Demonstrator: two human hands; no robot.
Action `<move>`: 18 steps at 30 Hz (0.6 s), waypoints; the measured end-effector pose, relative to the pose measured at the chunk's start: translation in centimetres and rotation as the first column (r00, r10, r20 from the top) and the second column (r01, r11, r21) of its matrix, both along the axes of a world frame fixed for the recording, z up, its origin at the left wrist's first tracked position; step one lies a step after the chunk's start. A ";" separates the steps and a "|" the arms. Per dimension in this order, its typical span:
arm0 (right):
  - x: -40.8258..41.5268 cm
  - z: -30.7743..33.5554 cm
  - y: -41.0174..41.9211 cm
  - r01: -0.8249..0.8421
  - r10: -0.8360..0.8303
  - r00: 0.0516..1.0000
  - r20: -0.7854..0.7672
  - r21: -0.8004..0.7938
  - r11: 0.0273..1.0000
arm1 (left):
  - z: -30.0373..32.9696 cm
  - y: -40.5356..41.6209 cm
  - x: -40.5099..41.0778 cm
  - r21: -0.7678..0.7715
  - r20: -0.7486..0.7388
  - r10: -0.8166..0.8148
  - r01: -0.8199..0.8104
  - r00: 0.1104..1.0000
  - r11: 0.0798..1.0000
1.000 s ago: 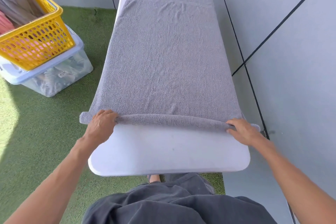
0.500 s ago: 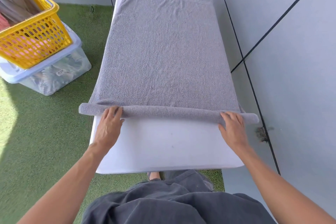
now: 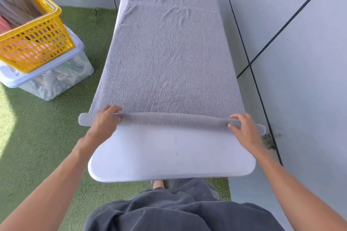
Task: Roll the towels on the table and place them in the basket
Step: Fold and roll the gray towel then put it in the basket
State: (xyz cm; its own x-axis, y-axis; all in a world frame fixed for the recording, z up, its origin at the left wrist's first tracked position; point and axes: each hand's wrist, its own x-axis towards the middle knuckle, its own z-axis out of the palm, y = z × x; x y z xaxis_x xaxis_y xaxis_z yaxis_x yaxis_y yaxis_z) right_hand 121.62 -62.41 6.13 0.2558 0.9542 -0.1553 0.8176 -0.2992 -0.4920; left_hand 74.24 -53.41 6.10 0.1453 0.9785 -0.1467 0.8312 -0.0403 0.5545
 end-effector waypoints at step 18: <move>0.4 0.8 2.4 -0.168 0.246 0.956 0.159 -0.392 0.905 | 1.3 1.3 0.3 -0.220 -0.148 -0.200 0.165 0.969 0.961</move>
